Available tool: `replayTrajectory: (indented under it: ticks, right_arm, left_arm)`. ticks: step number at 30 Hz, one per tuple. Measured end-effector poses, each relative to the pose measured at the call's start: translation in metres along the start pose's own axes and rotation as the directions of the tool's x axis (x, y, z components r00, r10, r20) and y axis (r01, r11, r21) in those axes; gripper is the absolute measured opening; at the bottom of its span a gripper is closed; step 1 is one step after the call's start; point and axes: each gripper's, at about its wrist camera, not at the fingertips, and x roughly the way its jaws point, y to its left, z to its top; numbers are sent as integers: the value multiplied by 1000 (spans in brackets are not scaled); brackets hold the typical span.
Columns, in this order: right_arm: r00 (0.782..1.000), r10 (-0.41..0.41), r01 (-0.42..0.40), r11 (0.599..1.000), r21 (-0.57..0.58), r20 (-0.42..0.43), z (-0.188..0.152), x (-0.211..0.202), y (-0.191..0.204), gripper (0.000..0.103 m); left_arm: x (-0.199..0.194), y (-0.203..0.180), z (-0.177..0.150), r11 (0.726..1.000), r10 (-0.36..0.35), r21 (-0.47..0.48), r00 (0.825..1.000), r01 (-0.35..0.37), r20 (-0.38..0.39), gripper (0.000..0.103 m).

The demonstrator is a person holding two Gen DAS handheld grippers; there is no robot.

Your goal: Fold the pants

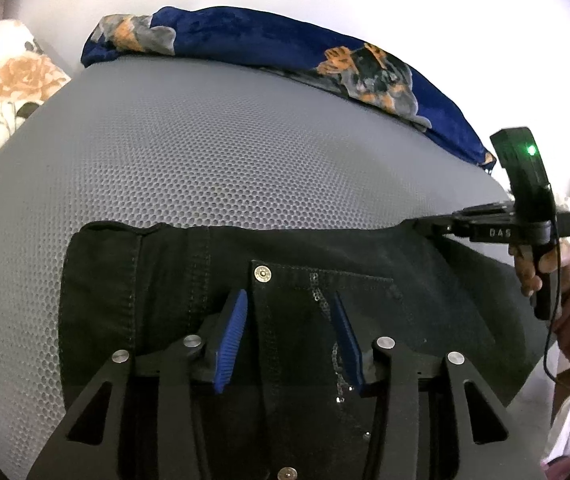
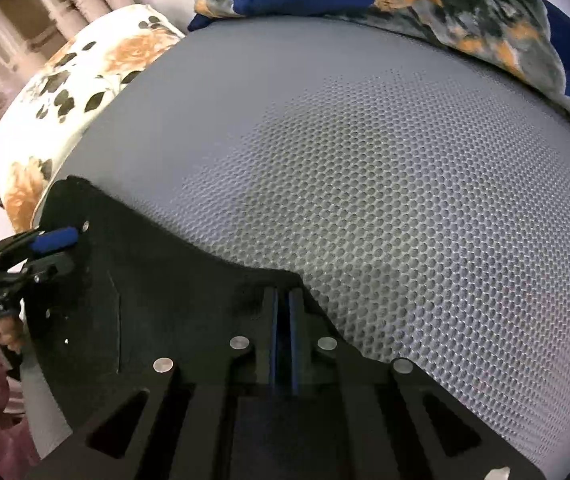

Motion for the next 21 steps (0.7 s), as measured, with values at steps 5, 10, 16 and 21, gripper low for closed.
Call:
replayTrajectory:
  ticks: [5,10,16,21]
  right_arm:
    - [996,-38,36,999,35,78,1,-19,6,26]
    - [966,-117,79,982,170,229,-27,-76,-9,26]
    - [949,-254,208,949,237,184,-84,-91,-24,26]
    - [946,-298,255,926,279,127,-121,-85,-39,26]
  left_arm:
    - [-4,-19,6,998,56,39,998,-55,-22,46]
    - [-9,-70,11,991,-22,135,1000,21,7,50]
    - [26,-140,21,959,-84,268,996,91,-36,51]
    - [71,-163,24,960,-88,254,989,116,-120,51]
